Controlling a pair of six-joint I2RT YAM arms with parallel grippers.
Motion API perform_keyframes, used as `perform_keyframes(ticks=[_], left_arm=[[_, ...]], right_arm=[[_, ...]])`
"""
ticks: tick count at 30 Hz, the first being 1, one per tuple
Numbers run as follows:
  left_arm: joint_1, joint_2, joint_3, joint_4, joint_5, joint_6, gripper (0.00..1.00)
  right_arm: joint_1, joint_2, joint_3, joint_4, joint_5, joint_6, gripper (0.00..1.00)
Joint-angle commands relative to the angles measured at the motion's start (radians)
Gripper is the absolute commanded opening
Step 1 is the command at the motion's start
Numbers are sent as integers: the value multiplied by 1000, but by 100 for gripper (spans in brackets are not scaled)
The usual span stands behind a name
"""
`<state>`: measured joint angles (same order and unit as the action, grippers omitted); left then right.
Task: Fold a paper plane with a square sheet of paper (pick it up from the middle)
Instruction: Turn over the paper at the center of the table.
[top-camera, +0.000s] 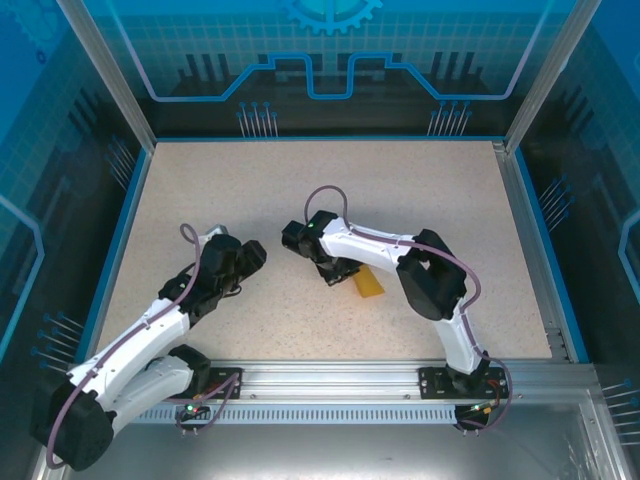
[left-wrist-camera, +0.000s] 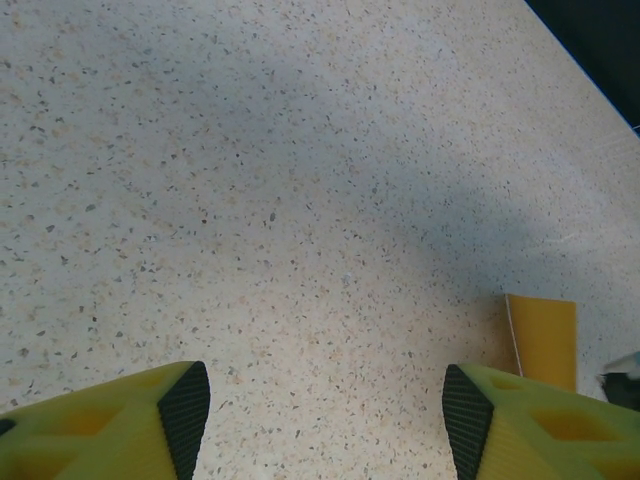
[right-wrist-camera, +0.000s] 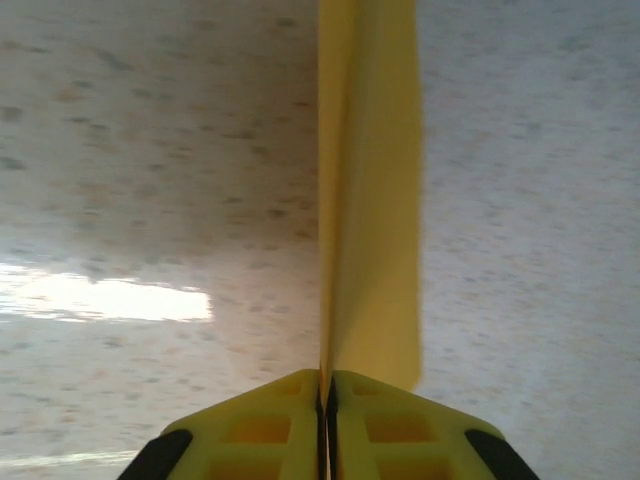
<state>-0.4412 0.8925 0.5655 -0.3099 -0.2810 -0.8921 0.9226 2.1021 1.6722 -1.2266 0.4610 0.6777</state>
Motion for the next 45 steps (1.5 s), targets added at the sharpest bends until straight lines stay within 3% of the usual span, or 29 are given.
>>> perform_keyframes(ticks=[1, 4, 7, 10, 14, 18, 20, 33, 40, 45], left_arm=[[7, -17, -18, -23, -17, -14, 66], [7, -13, -15, -22, -12, -12, 67], [7, -11, -13, -23, -2, -8, 68], [7, 1, -10, -10, 23, 0, 69], [11, 58, 11, 27, 108, 37, 70], [11, 150, 56, 58, 211, 66, 70], [10, 192, 74, 66, 242, 71, 70], [9, 354, 145, 99, 365, 76, 70], [11, 379, 157, 103, 385, 82, 70], [11, 395, 159, 115, 406, 82, 70]], right_arm=[[10, -11, 6, 129, -194, -4, 17], [-21, -123, -122, 351, -384, -17, 41], [-63, -253, -250, 506, -502, -35, 53], [-126, -384, -406, 682, -605, -48, 47], [-268, -503, -660, 1007, -851, -6, 28], [-343, -509, -739, 1070, -920, -21, 14], [-358, -487, -745, 1072, -941, -28, 13], [-385, -313, -771, 1147, -870, 60, 15], [-377, -286, -882, 1252, -750, 286, 15], [-320, -307, -938, 1284, -616, 476, 15]])
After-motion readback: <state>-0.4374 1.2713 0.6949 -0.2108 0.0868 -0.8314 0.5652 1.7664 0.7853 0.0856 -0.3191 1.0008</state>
